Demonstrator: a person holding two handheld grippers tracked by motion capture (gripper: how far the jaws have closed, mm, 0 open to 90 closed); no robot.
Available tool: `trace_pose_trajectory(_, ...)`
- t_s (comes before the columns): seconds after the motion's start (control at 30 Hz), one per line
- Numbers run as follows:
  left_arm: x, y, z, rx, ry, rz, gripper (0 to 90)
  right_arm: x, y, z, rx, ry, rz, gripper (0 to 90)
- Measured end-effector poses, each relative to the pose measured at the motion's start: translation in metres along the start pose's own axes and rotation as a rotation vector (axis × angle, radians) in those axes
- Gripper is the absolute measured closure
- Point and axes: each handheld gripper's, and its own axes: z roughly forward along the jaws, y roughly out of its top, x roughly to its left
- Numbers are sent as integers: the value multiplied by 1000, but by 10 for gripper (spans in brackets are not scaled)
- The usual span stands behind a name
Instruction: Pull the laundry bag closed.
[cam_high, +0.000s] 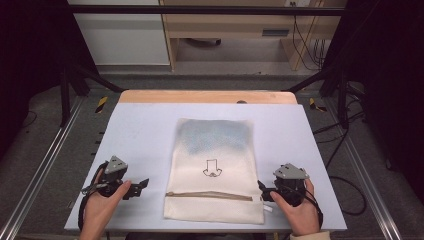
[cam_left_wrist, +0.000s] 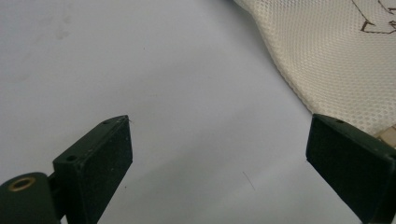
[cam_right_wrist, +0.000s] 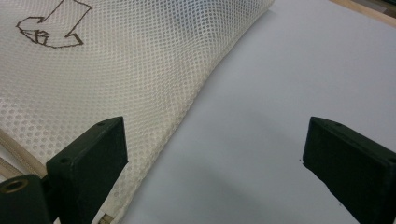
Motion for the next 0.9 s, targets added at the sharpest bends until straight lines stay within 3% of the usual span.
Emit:
trace_pose_trajectory(0.17, -6, -5, -5, -3, -11, 10, 93, 2, -1, 1, 26, 17, -2, 62)
trace_pose_trajectory(0.27, -7, -9, -7, 14, -2, -2, 112, 0, -3, 0, 27, 31, 24, 101)
trace_pose_trajectory(0.3, -7, -9, -7, 13, -1, -7, 130, -1, -4, -3, 12, 37, 56, 136)
trace_pose_trajectory(0.43, -2, -7, -5, 7, 10, -10, 80, 1, -1, -3, 18, 93, 66, 155)
trace_pose_trajectory(0.5, 2, -7, 0, 23, 32, 1, 59, 10, 6, -2, -1, 160, 20, 162)
trace_pose_trajectory(0.57, 6, -8, 4, 32, 21, -11, 60, 17, 15, 0, 7, 199, -8, 164)
trace_pose_trajectory(0.9, 5, -11, 5, 47, 48, -15, 59, 47, 58, 13, 32, 259, -138, 158)
